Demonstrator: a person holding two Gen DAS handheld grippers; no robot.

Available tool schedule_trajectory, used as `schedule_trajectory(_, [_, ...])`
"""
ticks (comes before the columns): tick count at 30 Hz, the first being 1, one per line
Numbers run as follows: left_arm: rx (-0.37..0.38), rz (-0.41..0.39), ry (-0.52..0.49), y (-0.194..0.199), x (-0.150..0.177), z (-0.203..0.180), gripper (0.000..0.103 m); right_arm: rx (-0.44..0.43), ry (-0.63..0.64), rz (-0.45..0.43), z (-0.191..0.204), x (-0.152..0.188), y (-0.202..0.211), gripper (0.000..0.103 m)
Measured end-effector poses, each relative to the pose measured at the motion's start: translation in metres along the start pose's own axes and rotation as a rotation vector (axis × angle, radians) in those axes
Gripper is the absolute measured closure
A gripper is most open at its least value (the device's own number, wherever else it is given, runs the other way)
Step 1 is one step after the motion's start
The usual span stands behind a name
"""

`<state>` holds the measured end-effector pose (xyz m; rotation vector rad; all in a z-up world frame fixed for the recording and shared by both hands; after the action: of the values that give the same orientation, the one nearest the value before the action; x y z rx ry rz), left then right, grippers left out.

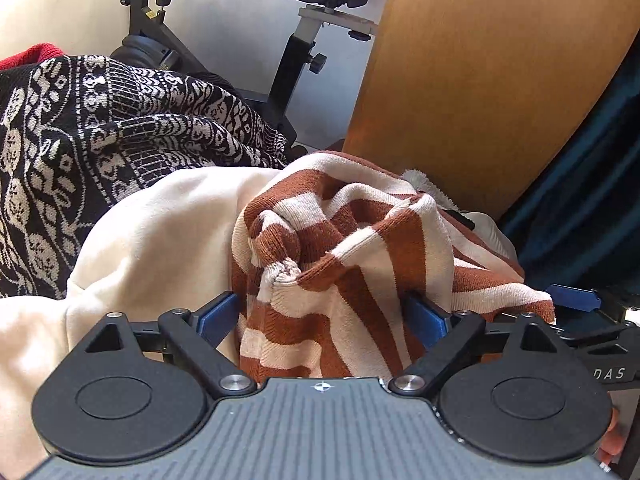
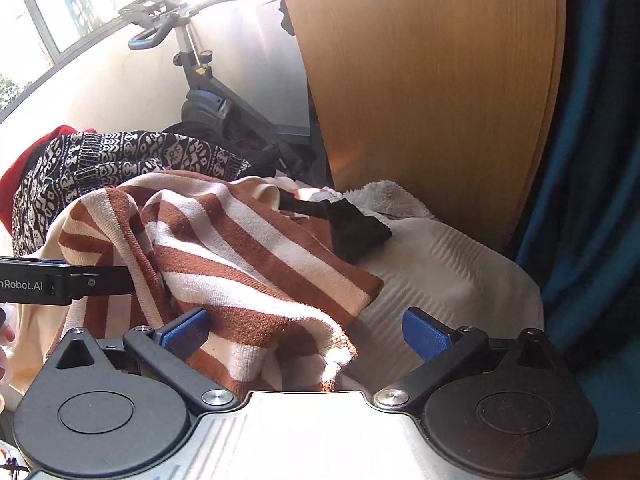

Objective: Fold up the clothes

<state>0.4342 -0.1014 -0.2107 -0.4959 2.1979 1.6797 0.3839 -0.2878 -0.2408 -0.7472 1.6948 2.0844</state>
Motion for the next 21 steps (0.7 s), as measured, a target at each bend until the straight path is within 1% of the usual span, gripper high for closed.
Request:
schedule_trajectory(1, [-0.003, 0.0, 0.007, -0.004, 0.0, 0.0, 0.003, -0.021, -0.003, 0.014, 0.0, 0.001, -0.009, 0.001])
schedule_trajectory(2, [-0.006, 0.0, 0.014, -0.008, 0.0, 0.001, 0.001, -0.039, 0.0, 0.025, 0.002, 0.002, -0.016, 0.001])
schedule_trajectory(4, [-0.014, -0.001, 0.013, -0.015, 0.0, 0.001, 0.0, -0.07, 0.013, 0.044, 0.009, 0.002, -0.031, 0.001])
schedule_trajectory(7, [-0.032, -0.006, -0.02, -0.017, 0.002, 0.0, 0.001, -0.076, 0.067, 0.052, 0.021, 0.001, -0.049, 0.001])
schedule_trajectory(9, [-0.037, -0.019, -0.027, -0.011, 0.005, 0.0, 0.017, -0.099, 0.068, 0.059, 0.025, 0.003, -0.059, 0.001])
schedule_trajectory(10, [-0.036, -0.028, -0.024, -0.007, 0.007, 0.001, 0.034, -0.118, 0.051, 0.068, 0.026, 0.004, -0.063, 0.002])
schedule_trajectory(11, [-0.035, -0.031, -0.024, -0.002, 0.009, 0.002, 0.051, -0.142, 0.046, 0.067, 0.029, 0.004, -0.063, 0.009])
schedule_trajectory(12, [-0.034, -0.033, -0.023, 0.003, 0.012, 0.003, 0.059, -0.167, 0.05, 0.062, 0.034, 0.003, -0.061, 0.017])
schedule_trajectory(13, [-0.033, -0.035, -0.023, 0.007, 0.015, 0.004, 0.065, -0.168, 0.058, 0.057, 0.035, 0.003, -0.06, 0.046])
schedule_trajectory(14, [-0.031, -0.037, -0.023, 0.012, 0.017, 0.005, 0.066, -0.157, 0.067, 0.051, 0.033, 0.002, -0.06, 0.061])
schedule_trajectory(16, [-0.02, -0.023, -0.003, 0.012, 0.018, 0.008, 0.065, -0.134, 0.085, 0.04, 0.031, 0.0, -0.059, 0.062])
schedule_trajectory(17, [-0.013, -0.014, 0.008, 0.011, 0.019, 0.01, 0.056, -0.122, 0.094, 0.034, 0.029, -0.001, -0.059, 0.061])
schedule_trajectory(18, [-0.028, -0.009, 0.023, 0.007, 0.018, 0.012, 0.047, -0.111, 0.103, 0.029, 0.028, -0.001, -0.058, 0.059])
schedule_trajectory(19, [-0.046, -0.003, 0.039, 0.003, 0.017, 0.014, 0.026, -0.099, 0.112, 0.023, 0.026, -0.002, -0.058, 0.049])
schedule_trajectory(20, [-0.042, 0.007, 0.061, -0.001, 0.017, 0.016, 0.023, -0.088, 0.121, 0.018, 0.025, -0.003, -0.058, 0.036])
schedule_trajectory(21, [-0.031, 0.01, 0.075, -0.004, 0.018, 0.017, 0.023, -0.076, 0.13, 0.012, 0.024, -0.004, -0.057, 0.029])
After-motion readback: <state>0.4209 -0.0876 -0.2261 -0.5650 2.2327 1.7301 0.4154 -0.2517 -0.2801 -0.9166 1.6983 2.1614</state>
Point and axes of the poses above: each gripper's, at about its wrist camera, not at the fingertips, and y roughly against the way its jaws point, z to its left, x to its underside, the point moved 6 cm from there along -y, roughly the way its jaws point, and after that the axes turned 13 degrees about y, right-handed, at the moved point
